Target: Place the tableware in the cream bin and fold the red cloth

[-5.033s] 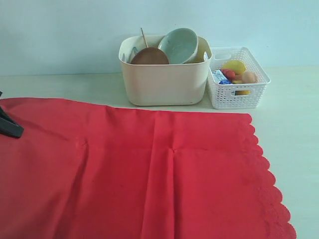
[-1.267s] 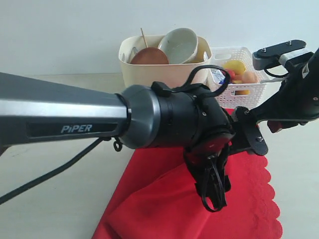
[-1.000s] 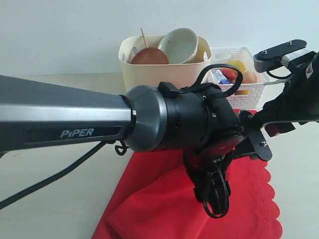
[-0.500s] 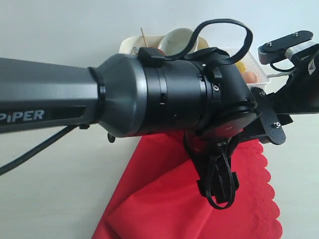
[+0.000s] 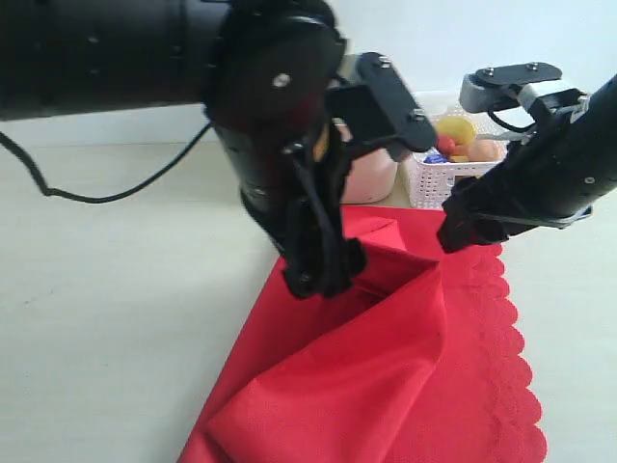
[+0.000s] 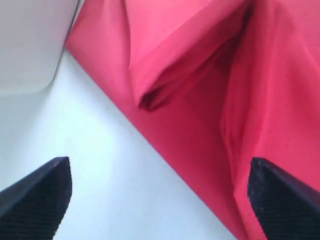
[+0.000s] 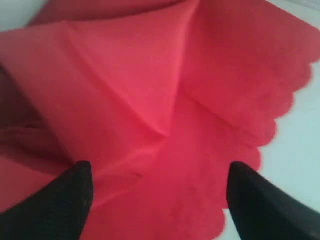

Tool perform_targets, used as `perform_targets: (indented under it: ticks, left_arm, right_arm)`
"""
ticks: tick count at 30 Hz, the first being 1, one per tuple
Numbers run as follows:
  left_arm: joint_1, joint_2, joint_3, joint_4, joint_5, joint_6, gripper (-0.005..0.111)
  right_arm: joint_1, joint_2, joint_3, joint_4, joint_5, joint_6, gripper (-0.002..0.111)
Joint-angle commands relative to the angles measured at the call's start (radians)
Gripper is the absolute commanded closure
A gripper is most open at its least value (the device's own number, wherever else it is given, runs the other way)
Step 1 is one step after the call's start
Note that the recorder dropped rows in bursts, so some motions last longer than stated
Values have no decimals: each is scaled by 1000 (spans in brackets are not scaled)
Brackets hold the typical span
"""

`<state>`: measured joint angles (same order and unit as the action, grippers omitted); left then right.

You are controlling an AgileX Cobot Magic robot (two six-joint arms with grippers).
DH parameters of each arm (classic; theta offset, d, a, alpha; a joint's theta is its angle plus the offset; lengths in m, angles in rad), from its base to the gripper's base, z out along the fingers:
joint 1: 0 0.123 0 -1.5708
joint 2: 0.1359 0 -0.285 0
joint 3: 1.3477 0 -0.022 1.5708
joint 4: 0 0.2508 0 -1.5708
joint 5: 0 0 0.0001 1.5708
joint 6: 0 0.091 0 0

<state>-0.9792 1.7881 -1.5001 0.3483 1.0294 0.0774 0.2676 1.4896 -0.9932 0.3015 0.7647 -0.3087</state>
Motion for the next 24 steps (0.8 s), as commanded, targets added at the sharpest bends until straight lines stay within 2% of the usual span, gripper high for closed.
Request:
perform_targets:
  ticks: [1,5,11,16,19,24]
  left_arm:
    - [112,-62,129,-77,-73,-12,16]
    - [212,-72,209,-97,-133,-12,16]
    - [334,-72,218,-99,-150,-30,16]
    - [451,-72,218,-101,-158,-85,16]
    - [497,-74,218,-107,-172,-102,16]
    - [530,-91,218,-122,-192,-104,16]
  right_arm:
    - [0,-7,-2,254,-28,-212,36]
    - [18,-7,-2,267,-54,-250,36]
    - [143,52,-4,185,-149,-238,36]
    - [234,158,-79,32,-186,-89,36]
    - [293,236,-133,-104,-186,17,36]
    - [350,370,-222,-362,-186,265,40]
